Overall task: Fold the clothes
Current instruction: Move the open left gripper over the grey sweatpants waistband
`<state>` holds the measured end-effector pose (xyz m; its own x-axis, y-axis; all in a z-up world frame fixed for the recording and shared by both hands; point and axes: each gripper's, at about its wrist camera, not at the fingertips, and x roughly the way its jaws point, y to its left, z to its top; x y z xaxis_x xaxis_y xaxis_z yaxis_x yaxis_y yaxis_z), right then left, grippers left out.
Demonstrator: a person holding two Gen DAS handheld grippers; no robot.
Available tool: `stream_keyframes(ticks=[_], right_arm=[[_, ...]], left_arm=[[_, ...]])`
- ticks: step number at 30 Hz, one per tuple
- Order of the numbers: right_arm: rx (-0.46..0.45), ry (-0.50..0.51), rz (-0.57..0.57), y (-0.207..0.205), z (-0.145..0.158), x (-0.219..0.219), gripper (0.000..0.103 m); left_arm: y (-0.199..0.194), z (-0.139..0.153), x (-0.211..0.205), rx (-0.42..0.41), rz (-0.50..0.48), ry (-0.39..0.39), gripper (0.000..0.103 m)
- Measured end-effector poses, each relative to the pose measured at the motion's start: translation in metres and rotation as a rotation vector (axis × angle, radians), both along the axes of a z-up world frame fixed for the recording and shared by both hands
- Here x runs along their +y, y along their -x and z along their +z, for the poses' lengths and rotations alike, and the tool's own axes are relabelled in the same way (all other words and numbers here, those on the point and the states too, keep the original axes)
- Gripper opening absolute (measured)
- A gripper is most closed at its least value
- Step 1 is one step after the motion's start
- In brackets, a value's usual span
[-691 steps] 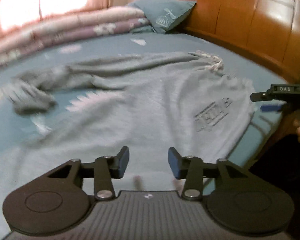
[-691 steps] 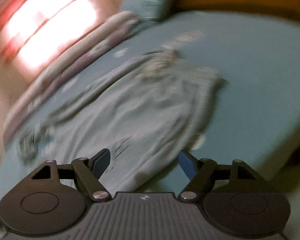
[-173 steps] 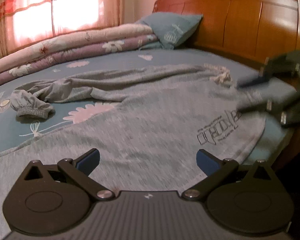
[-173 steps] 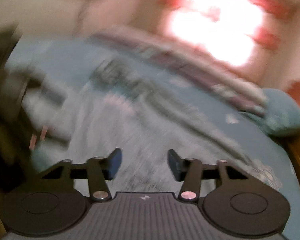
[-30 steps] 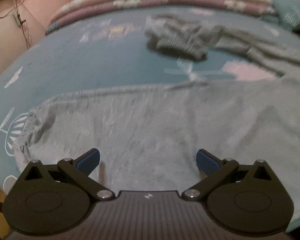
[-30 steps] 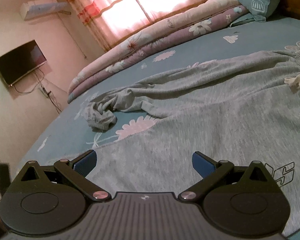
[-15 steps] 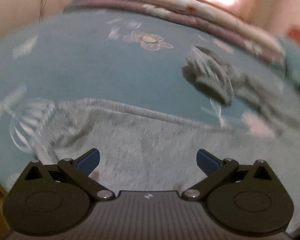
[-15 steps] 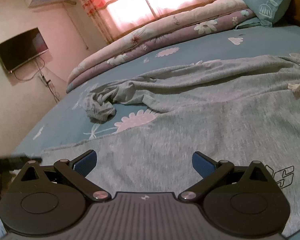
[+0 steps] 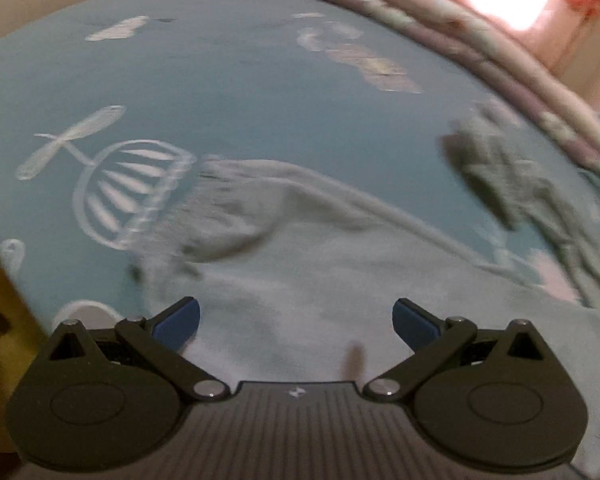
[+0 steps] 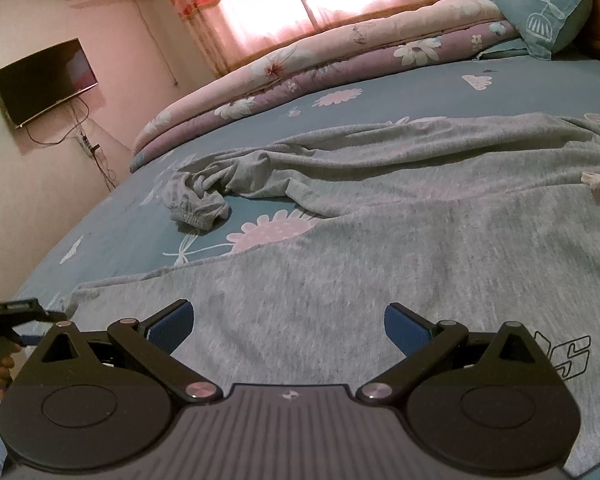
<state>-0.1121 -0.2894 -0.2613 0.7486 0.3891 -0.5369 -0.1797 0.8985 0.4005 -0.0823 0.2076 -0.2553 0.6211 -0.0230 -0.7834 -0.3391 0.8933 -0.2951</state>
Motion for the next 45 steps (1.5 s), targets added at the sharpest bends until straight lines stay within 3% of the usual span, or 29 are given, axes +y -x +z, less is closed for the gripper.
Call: stream_keyframes(ticks=[2, 5, 8, 13, 15, 19, 25, 30, 35, 40, 45], right_arm=[[0.002, 0.007, 0.007, 0.000, 0.000, 0.002, 0.103], [0.004, 0.016, 0.014, 0.000, -0.001, 0.004, 0.103], [0.000, 0.030, 0.018, 0.001, 0.000, 0.005, 0.103], [-0.013, 0.035, 0.008, 0.004, 0.003, 0.001, 0.103], [-0.010, 0.022, 0.009, 0.004, 0.003, 0.000, 0.103], [-0.005, 0.037, 0.018, 0.003, 0.001, 0.004, 0.103], [0.036, 0.066, 0.038, -0.001, -0.008, 0.010, 0.103], [0.068, 0.079, 0.055, -0.002, -0.014, 0.014, 0.103], [0.107, 0.117, 0.061, -0.004, -0.021, 0.023, 0.103], [0.119, 0.130, 0.078, -0.004, -0.024, 0.027, 0.103], [0.124, 0.143, 0.086, -0.004, -0.026, 0.029, 0.103]], left_arm=[[0.002, 0.001, -0.011, -0.013, -0.060, 0.040, 0.102], [-0.001, -0.007, -0.025, 0.030, -0.121, 0.045, 0.102], [-0.002, -0.019, -0.033, 0.134, -0.133, -0.035, 0.102], [0.008, -0.010, -0.049, 0.230, -0.181, -0.180, 0.102], [0.008, 0.004, -0.053, 0.183, -0.182, -0.178, 0.102], [-0.010, 0.014, -0.051, 0.067, -0.157, -0.078, 0.102], [-0.029, -0.013, -0.040, 0.132, -0.096, -0.045, 0.102], [-0.023, -0.018, -0.031, 0.081, -0.080, -0.027, 0.102], [-0.028, -0.019, -0.038, 0.116, -0.121, -0.082, 0.102], [-0.027, -0.025, -0.064, 0.154, -0.238, -0.248, 0.102], [-0.023, -0.017, -0.050, 0.097, -0.175, -0.174, 0.102]])
